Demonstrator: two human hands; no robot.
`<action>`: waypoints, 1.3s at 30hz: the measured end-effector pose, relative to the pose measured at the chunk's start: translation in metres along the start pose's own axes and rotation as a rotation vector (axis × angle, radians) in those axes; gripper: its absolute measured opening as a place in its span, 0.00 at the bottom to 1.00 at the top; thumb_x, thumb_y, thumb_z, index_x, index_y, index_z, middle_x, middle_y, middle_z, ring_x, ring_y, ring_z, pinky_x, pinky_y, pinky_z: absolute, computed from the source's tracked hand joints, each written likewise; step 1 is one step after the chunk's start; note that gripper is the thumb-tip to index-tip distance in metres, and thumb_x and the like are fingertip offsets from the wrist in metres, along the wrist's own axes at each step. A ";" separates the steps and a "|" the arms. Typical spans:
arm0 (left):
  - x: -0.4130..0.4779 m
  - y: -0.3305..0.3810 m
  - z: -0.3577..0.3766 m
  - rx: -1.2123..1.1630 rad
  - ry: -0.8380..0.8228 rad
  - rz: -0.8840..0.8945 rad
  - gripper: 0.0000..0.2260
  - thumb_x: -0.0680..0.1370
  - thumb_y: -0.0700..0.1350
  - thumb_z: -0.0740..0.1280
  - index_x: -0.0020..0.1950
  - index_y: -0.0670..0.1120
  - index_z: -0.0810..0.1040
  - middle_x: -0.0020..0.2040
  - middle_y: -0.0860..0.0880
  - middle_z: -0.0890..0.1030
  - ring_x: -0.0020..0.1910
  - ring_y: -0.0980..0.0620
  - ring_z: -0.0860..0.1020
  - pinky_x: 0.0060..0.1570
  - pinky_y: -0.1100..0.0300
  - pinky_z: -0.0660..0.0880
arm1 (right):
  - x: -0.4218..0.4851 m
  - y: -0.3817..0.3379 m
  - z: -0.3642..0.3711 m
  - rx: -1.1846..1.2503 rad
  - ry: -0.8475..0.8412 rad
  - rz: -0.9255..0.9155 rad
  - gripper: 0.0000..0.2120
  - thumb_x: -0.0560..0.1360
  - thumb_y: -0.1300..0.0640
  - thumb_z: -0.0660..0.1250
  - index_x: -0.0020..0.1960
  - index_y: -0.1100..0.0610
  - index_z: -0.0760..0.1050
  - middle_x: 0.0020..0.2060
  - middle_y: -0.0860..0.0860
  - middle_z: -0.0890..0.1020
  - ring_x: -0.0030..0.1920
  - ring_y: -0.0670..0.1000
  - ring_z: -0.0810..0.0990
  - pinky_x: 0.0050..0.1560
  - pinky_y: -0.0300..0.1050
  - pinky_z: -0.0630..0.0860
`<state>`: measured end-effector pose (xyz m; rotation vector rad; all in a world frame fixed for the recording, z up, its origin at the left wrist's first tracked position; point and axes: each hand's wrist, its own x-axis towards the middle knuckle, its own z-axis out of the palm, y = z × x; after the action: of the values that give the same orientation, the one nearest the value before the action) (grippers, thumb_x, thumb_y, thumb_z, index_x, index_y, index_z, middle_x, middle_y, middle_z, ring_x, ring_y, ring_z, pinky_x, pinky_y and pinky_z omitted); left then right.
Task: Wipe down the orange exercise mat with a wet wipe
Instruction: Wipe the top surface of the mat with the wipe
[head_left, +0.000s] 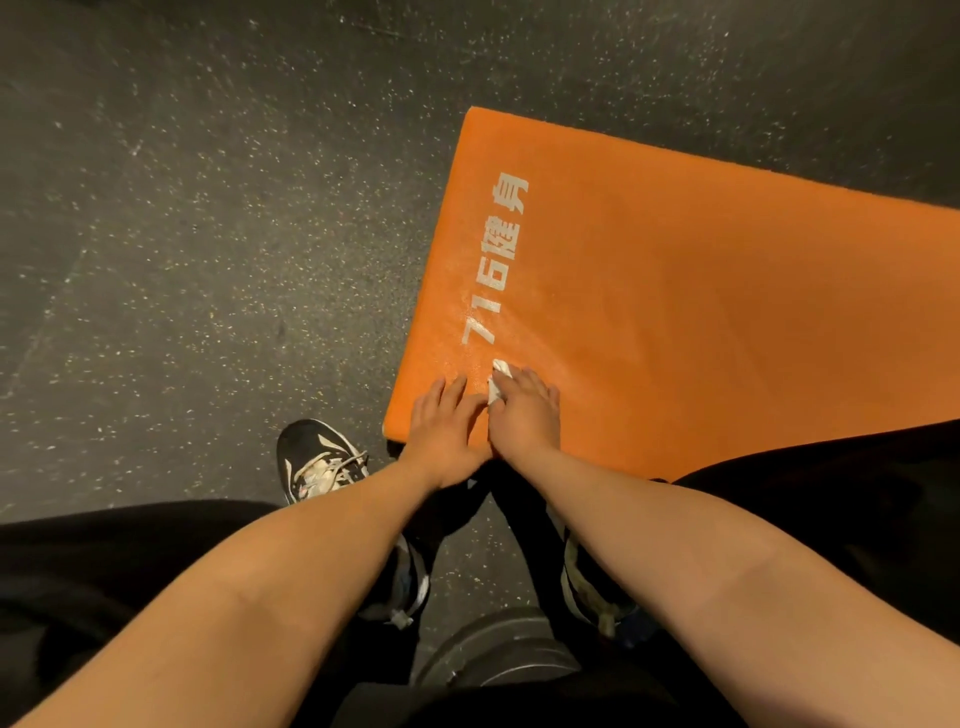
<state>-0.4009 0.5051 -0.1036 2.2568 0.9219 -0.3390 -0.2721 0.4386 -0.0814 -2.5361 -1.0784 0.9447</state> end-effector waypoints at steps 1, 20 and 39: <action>-0.001 0.001 0.001 0.006 -0.023 0.013 0.32 0.76 0.63 0.64 0.78 0.57 0.59 0.83 0.49 0.47 0.81 0.44 0.41 0.77 0.40 0.43 | -0.001 0.001 0.000 0.003 0.004 0.001 0.24 0.83 0.56 0.54 0.79 0.50 0.65 0.80 0.49 0.61 0.81 0.50 0.52 0.80 0.55 0.43; 0.014 0.020 -0.002 -0.184 0.295 -0.020 0.02 0.80 0.44 0.67 0.48 0.50 0.79 0.72 0.54 0.74 0.79 0.51 0.60 0.76 0.48 0.51 | 0.000 0.004 -0.014 0.060 0.000 0.002 0.23 0.84 0.55 0.55 0.79 0.52 0.65 0.80 0.52 0.62 0.81 0.53 0.52 0.80 0.52 0.44; 0.036 -0.026 -0.048 -0.163 0.489 -0.100 0.12 0.79 0.43 0.68 0.63 0.50 0.78 0.63 0.51 0.78 0.62 0.49 0.74 0.64 0.53 0.65 | 0.068 -0.053 -0.015 0.326 -0.058 -0.059 0.23 0.84 0.55 0.55 0.79 0.52 0.63 0.79 0.52 0.63 0.80 0.52 0.55 0.80 0.48 0.53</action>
<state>-0.3932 0.5700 -0.0968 2.1811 1.2599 0.2537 -0.2572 0.5244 -0.0792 -2.2150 -0.9218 1.0857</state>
